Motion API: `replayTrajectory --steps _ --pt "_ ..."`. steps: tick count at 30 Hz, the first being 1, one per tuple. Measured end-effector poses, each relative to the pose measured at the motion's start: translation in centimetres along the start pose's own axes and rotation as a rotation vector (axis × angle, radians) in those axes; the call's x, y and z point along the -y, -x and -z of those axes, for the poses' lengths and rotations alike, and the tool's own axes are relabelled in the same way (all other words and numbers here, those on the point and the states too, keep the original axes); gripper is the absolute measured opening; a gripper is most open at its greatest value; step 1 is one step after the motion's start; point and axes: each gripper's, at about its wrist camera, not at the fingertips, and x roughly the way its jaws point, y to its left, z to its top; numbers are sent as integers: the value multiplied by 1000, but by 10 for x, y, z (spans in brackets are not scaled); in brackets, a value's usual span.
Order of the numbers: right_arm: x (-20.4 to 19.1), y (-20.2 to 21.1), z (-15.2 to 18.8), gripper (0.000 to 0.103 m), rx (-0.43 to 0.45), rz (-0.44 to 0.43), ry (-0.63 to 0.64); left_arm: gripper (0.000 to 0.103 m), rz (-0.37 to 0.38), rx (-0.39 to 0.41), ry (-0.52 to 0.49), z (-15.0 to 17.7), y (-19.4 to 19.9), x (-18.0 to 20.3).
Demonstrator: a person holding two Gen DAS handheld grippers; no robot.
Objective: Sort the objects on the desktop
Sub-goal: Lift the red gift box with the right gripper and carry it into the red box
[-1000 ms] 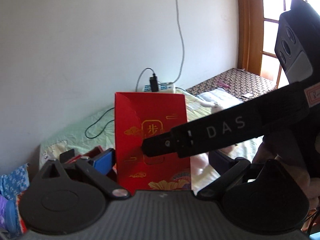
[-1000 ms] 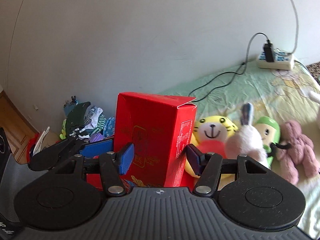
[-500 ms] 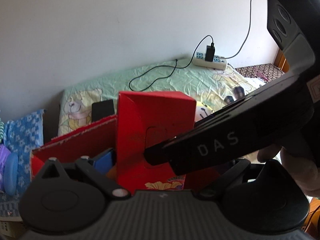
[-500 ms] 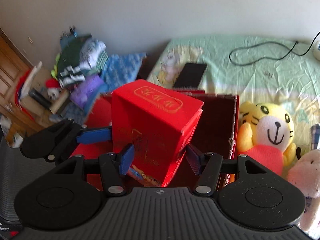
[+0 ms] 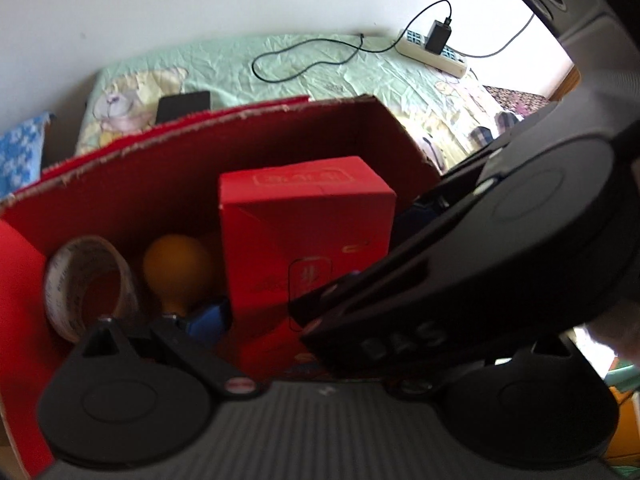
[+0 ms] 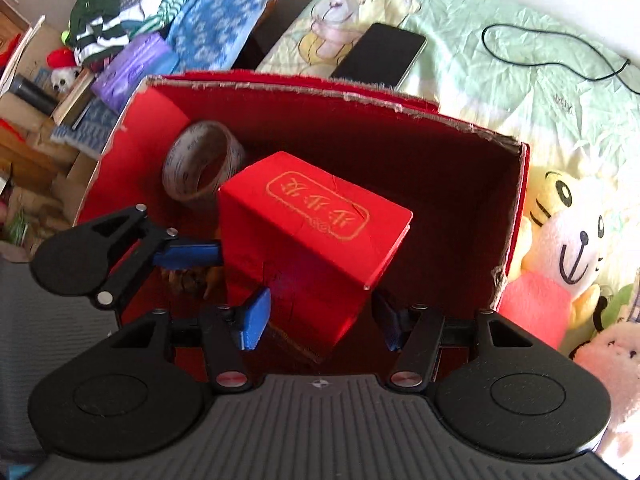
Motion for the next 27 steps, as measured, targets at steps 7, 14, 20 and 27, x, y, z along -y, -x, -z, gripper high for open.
replayTrajectory --steps 7,14,20,27 --pt "19 -2 -15 61 -101 -72 -68 98 83 -46 38 -2 7 -5" --pt "3 -10 -19 60 -51 11 -12 97 78 -113 83 -4 -9 -21" --pt "6 -32 -14 46 -64 71 -7 97 42 -109 107 -6 -10 -34" --pt "20 -37 -10 41 -79 8 -121 98 -51 -115 69 -3 -15 -34"
